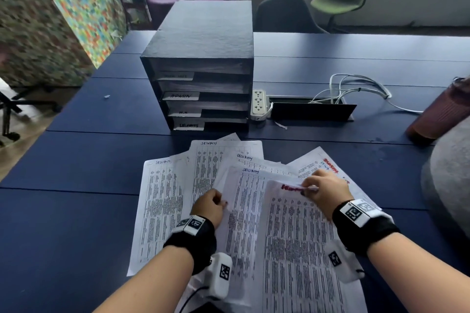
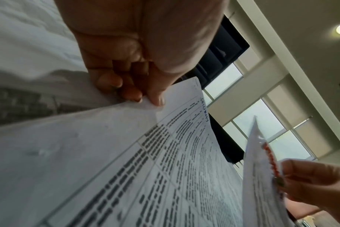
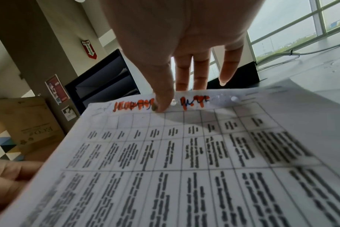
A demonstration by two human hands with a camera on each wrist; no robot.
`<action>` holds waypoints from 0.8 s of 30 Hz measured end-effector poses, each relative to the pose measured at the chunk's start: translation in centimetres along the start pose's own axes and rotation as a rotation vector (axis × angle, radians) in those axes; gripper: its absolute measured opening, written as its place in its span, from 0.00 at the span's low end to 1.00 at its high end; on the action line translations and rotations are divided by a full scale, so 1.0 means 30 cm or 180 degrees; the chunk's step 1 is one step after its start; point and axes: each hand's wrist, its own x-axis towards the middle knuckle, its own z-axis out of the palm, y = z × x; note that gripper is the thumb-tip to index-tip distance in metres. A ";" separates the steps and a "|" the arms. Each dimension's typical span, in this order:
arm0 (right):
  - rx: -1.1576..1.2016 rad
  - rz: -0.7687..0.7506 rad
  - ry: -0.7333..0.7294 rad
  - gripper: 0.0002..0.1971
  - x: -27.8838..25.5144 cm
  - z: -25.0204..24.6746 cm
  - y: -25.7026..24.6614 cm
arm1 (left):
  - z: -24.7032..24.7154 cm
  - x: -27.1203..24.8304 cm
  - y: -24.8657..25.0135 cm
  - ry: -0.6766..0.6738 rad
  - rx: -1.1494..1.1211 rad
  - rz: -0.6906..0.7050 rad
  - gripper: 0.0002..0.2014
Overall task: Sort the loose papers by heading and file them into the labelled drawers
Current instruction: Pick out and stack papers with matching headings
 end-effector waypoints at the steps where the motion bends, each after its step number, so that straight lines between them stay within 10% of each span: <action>1: -0.0041 -0.0010 0.0064 0.05 0.011 -0.010 -0.004 | -0.011 0.009 -0.004 0.0059 -0.0072 -0.0039 0.01; 11: 0.0669 -0.0106 -0.0020 0.01 0.096 -0.019 -0.159 | -0.065 0.038 -0.006 -0.0361 -0.0673 0.0222 0.07; 18: 0.0464 0.0091 -0.0332 0.16 0.097 0.082 -0.189 | -0.054 0.005 -0.008 -0.0998 -0.0502 0.0458 0.15; 24: -0.0116 -0.0036 -0.0207 0.09 0.049 0.150 -0.159 | -0.091 0.088 -0.023 0.0000 0.0020 0.0434 0.10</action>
